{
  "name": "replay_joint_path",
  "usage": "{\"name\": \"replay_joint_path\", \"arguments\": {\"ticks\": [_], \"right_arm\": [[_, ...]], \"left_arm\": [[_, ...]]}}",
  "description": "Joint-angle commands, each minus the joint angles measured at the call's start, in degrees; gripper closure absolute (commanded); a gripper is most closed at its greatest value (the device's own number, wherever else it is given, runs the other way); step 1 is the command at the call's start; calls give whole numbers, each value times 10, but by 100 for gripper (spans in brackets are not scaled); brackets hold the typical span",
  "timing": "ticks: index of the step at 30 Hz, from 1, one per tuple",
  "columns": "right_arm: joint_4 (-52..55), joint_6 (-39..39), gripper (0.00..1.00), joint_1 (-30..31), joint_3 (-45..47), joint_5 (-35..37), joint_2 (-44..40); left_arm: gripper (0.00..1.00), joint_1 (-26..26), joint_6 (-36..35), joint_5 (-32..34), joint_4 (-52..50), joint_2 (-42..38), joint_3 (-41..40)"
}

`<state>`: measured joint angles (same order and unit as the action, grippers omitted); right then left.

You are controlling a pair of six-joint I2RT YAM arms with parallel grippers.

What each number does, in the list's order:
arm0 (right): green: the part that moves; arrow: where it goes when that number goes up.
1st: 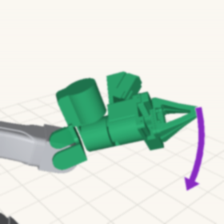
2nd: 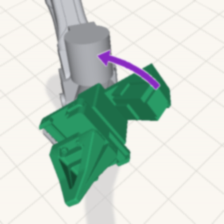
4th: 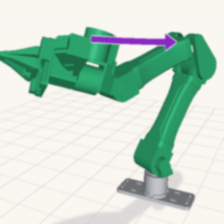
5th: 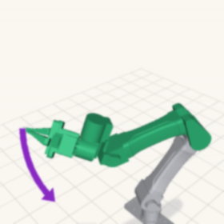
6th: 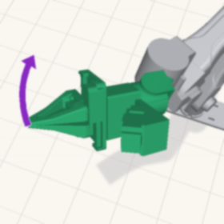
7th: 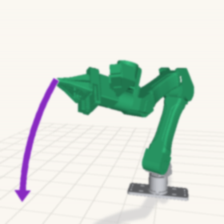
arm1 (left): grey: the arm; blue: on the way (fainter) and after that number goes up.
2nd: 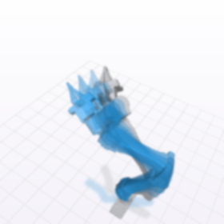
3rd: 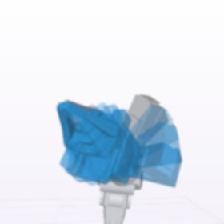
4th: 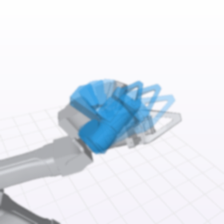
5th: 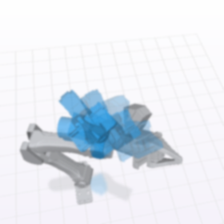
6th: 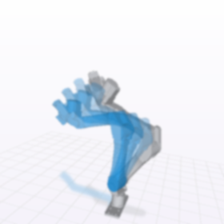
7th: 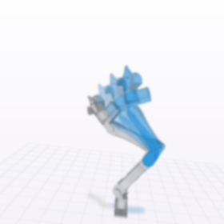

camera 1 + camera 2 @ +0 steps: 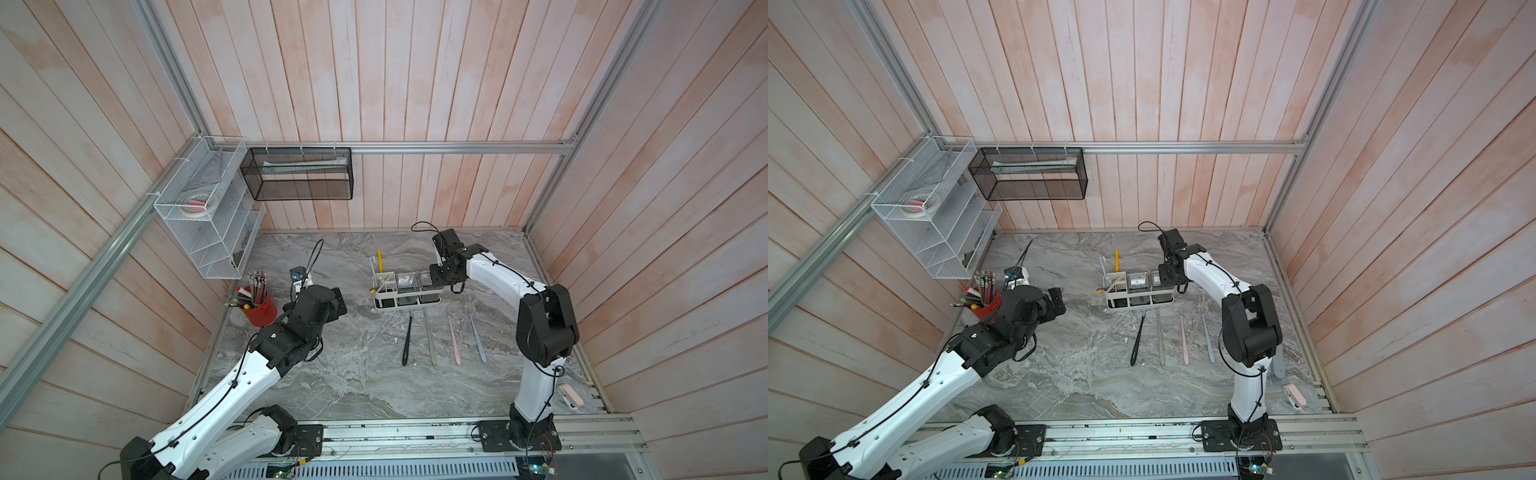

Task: Place the toothbrush into the toothbrush holder
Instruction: Move the toothbrush holder to the center of the board.

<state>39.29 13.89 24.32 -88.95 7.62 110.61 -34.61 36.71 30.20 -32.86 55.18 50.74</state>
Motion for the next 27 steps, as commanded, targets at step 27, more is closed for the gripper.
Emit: {"name": "replay_joint_path", "arguments": {"ticks": [27], "right_arm": [[9,-5,74,-41,33,18,-57]], "left_arm": [[0,2,14,-16,1,-2,-10]]}}
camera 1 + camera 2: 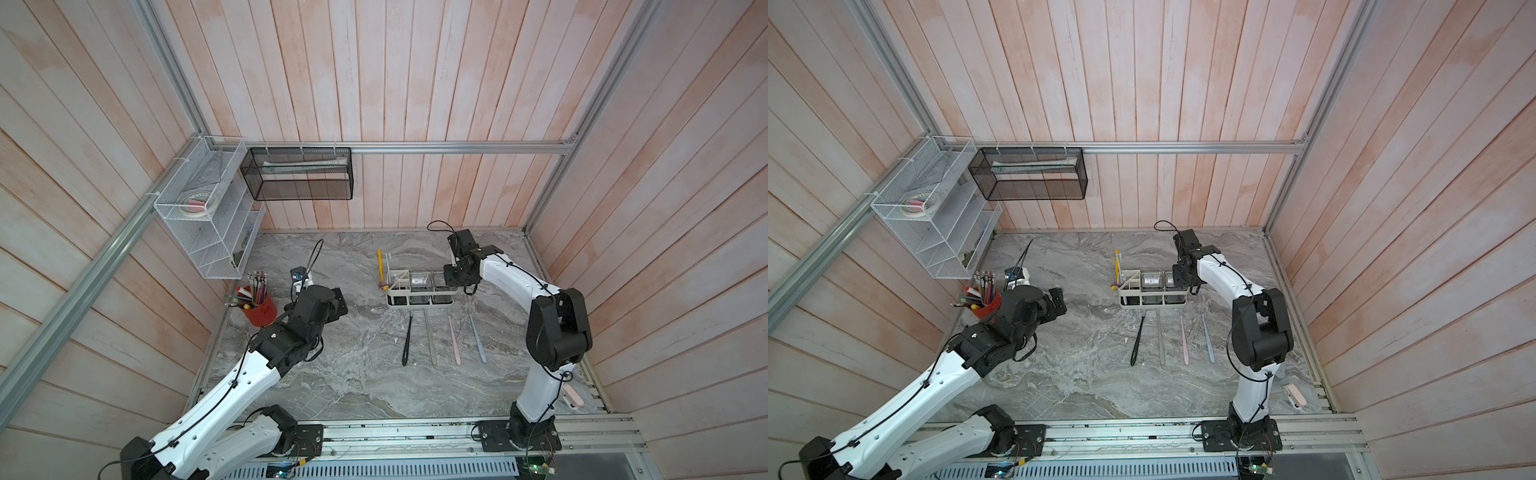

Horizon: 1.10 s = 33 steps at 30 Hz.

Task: Place the toothbrush into the toothbrush holder
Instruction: Move the toothbrush holder to the center of the board, then pick up the toothbrush from the center of the board.

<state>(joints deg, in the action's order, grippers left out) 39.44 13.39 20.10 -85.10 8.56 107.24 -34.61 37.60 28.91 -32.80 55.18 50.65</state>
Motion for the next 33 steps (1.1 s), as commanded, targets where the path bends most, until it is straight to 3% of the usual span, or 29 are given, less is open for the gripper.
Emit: {"name": "replay_joint_path", "arguments": {"ticks": [1,4,15,20,25,33], "right_arm": [[9,1,70,1,-6,9,-25],[10,1,59,1,-9,14,-38],[41,1,52,11,-73,64,-104],[29,8,46,44,-114,49,-145],[63,-1,36,98,-181,56,-144],[59,3,14,126,-138,70,-230]], "left_arm": [[0,2,6,-3,1,-2,-9],[0,2,5,-3,1,-2,-10],[0,3,5,-11,21,38,-2],[0,34,38,-51,13,118,60],[0,72,16,-101,43,217,130],[0,131,-34,-176,10,433,314]]}}
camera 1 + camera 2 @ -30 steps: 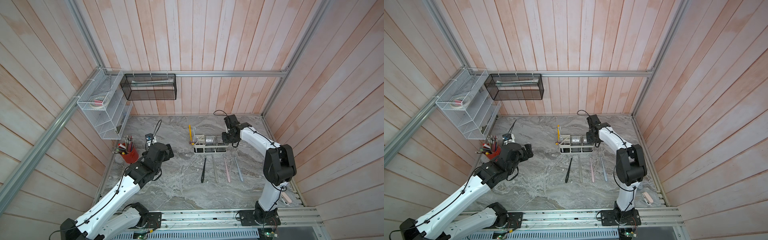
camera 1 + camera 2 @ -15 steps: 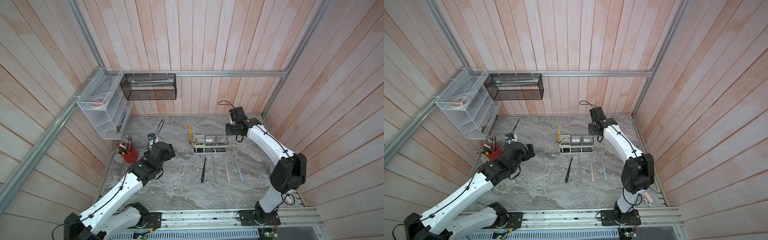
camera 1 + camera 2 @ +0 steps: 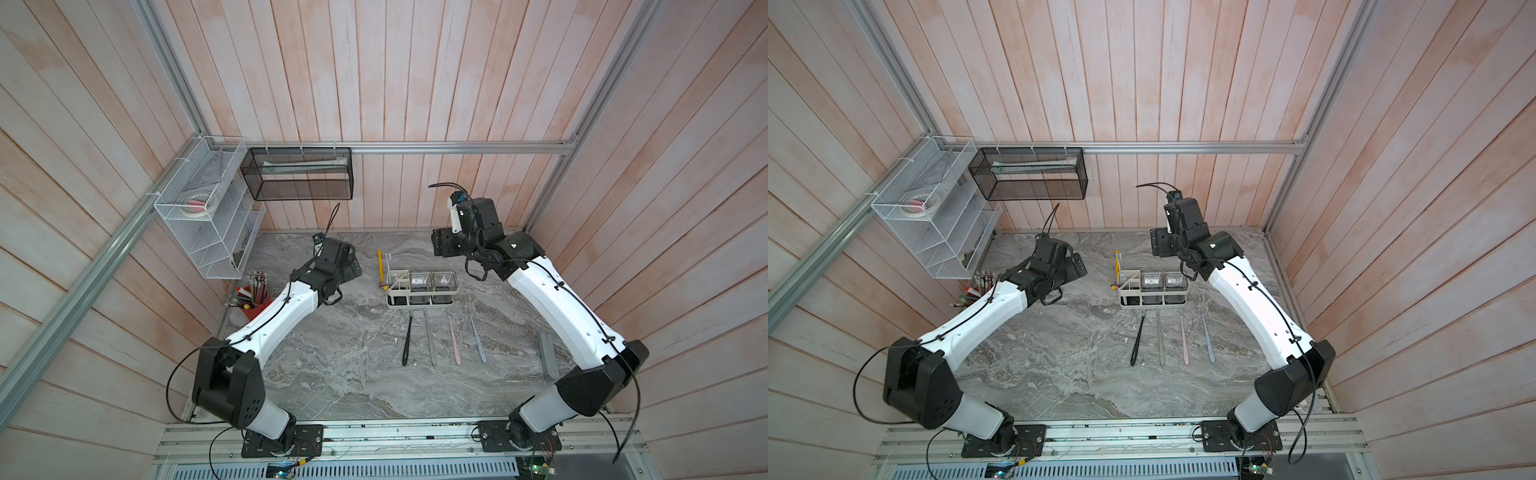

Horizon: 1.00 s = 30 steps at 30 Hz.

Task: Place the toothbrush into the toothbrush holder
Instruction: Pick up the toothbrush from the center of the board.

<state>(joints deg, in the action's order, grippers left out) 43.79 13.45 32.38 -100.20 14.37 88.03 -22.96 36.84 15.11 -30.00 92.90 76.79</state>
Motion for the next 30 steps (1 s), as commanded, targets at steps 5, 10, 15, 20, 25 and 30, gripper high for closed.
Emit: {"name": "replay_joint_path", "arguments": {"ticks": [5,10,15,20,25,30], "right_arm": [[13,8,9,14,53,18,-108],[23,8,9,19,87,22,-166],[32,10,9,21,119,27,-204],[43,9,9,22,132,31,-229],[45,10,9,22,145,30,-247],[43,14,9,23,151,20,-259]], "left_arm": [[0,25,-73,-87,-66,205,220],[0,26,-113,-65,-132,341,402],[4,22,-134,-80,-202,471,582],[6,9,-161,-76,-222,540,648],[6,-4,-168,-74,-208,564,633],[6,-19,-169,-73,-197,575,634]]}}
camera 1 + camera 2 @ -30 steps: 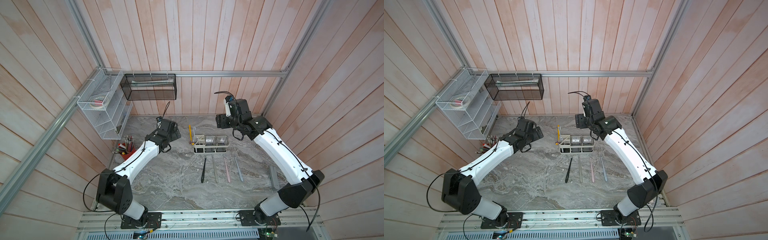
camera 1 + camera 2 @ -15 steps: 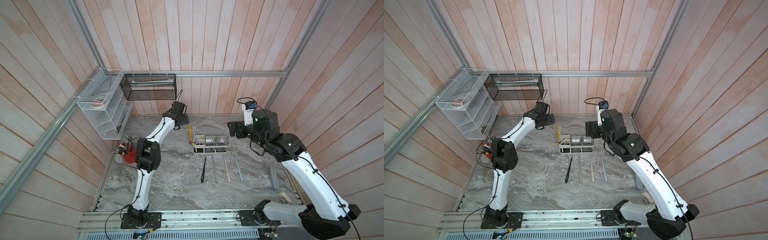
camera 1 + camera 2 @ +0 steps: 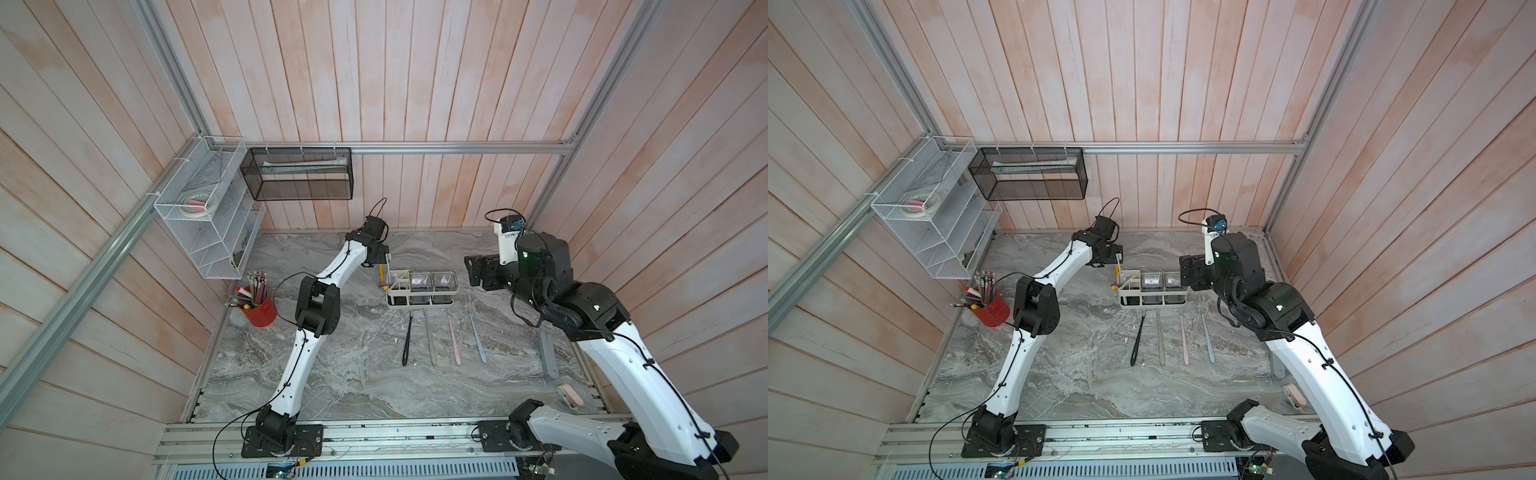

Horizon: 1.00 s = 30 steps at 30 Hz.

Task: Place the toothbrush into the toothbrush holder
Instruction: Pick up the toothbrush from the center of the board.

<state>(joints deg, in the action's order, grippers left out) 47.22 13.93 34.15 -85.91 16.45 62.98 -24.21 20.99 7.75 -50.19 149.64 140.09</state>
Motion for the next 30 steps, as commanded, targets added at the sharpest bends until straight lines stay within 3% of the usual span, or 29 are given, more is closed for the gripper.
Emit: {"name": "replay_joint_path", "arguments": {"ticks": [1,17,27,30], "right_arm": [[8,9,10,5,11,-1,-11],[11,10,9,7,15,-23,-17],[14,10,9,15,3,-30,-9],[16,12,9,18,3,-29,-9]], "left_arm": [[6,-8,-10,1,5,10,3],[43,-6,-14,37,-21,73,48],[82,-3,-5,30,-23,68,39],[88,-2,-2,26,-18,57,24]]}}
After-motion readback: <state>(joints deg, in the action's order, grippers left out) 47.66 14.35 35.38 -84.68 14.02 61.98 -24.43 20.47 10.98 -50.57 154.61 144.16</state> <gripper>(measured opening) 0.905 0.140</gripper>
